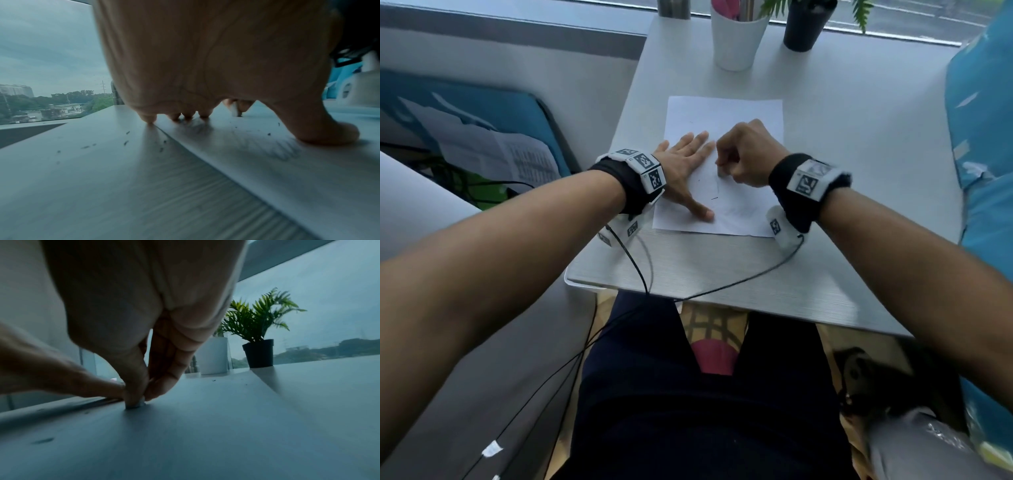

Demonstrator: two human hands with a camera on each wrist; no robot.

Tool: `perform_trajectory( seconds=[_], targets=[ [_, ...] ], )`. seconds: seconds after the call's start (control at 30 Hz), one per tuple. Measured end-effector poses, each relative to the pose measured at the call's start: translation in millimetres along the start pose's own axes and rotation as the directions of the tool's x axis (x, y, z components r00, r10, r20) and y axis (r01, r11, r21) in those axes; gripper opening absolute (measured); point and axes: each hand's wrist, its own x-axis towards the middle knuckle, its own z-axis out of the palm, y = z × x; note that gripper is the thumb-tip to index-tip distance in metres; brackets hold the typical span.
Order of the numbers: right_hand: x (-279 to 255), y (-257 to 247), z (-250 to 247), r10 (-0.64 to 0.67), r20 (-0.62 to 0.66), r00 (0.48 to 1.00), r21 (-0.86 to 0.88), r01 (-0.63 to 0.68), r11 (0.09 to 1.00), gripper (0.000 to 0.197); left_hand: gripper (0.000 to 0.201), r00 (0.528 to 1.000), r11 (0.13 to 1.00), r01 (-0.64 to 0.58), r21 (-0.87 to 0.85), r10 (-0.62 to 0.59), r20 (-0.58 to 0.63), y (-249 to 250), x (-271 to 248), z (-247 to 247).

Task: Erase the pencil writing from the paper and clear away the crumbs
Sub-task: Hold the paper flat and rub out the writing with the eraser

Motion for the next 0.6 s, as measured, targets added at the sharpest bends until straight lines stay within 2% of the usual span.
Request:
perform_trajectory(
  seconds=[0.13, 0.3, 0.4, 0.5, 0.53, 0.6],
  targets=[
    [-17, 1, -2, -0.026, 0.136, 0.990, -0.026, 0.030, 0.999, 0.014, 0.145, 1.000, 1.000, -0.004, 0.004, 0.004, -0.007, -1, 0, 1],
    [20, -10, -4, -0.017, -0.001, 1.000, -0.032, 0.017, 0.999, 0.009, 0.145, 1.000, 1.000, 0.001, 0.015, 0.000, -0.020, 1, -1, 0],
    [2, -9, 8, -0.028, 0.023, 0.999, -0.042, 0.029, 0.999, 0.011, 0.145, 1.000, 1.000, 0.017, 0.018, -0.017, -0.011, -2, 1, 0],
    [-15, -6, 6, -0.036, 0.136, 0.990, -0.037, 0.041, 0.998, 0.016, 0.145, 1.000, 0.999, 0.028, 0.028, -0.028, -0.001, -3, 2, 0],
    [-11, -7, 3, -0.031, 0.139, 0.990, -0.047, 0.037, 0.998, 0.016, 0.145, 1.000, 0.999, 0.027, 0.032, -0.027, 0.001, -2, 2, 1],
    [8, -9, -2, 0.000, 0.051, 0.999, -0.035, 0.002, 0.999, 0.013, 0.145, 1.000, 1.000, 0.014, 0.026, -0.014, 0.001, 0, 2, 0]
  ],
)
